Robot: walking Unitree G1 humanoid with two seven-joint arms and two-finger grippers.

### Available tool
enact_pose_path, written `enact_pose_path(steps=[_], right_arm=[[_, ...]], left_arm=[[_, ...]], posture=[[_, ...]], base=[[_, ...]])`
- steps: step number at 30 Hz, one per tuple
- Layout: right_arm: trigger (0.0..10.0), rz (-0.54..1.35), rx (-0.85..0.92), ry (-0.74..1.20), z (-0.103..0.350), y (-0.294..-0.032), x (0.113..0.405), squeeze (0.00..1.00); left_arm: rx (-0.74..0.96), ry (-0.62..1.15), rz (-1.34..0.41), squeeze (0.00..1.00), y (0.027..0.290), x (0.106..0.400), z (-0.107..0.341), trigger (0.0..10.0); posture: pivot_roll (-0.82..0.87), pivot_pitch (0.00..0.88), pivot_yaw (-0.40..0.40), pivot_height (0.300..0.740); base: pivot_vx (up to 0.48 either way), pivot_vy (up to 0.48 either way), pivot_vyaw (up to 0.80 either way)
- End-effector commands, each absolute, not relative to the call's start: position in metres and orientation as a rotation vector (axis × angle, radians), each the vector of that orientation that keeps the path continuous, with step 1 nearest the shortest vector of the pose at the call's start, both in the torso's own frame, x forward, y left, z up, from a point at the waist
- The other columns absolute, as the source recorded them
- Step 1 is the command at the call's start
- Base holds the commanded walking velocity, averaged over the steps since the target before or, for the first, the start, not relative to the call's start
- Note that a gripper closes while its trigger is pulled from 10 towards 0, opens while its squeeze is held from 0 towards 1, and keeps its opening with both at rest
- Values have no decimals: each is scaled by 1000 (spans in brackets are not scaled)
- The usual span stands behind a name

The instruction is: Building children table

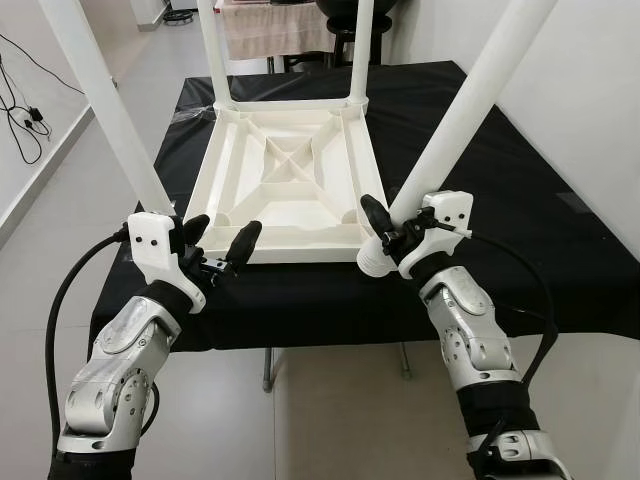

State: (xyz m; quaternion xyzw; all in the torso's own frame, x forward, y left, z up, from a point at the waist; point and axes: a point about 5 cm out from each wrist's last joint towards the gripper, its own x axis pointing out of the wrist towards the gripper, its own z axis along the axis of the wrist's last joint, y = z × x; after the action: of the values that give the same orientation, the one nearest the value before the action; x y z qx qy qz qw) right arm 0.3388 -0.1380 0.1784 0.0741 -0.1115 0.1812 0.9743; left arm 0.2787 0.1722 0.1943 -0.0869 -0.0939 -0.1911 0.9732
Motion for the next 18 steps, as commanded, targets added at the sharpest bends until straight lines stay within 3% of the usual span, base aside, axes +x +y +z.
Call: enact_pose_path(steps=[1,18], right_arm=[[10000,369,170,-239,179,-136,339,0],[10000,369,171,-243,180,-137,340,0]], left_arm=[[-179,-192,-382,0,173,280,194,10000],[-174,-192,-385,0,172,279,195,10000]], posture=[[0,55,16,740],[-1,59,14,740]], base=[[0,0,0],[0,0,0]])
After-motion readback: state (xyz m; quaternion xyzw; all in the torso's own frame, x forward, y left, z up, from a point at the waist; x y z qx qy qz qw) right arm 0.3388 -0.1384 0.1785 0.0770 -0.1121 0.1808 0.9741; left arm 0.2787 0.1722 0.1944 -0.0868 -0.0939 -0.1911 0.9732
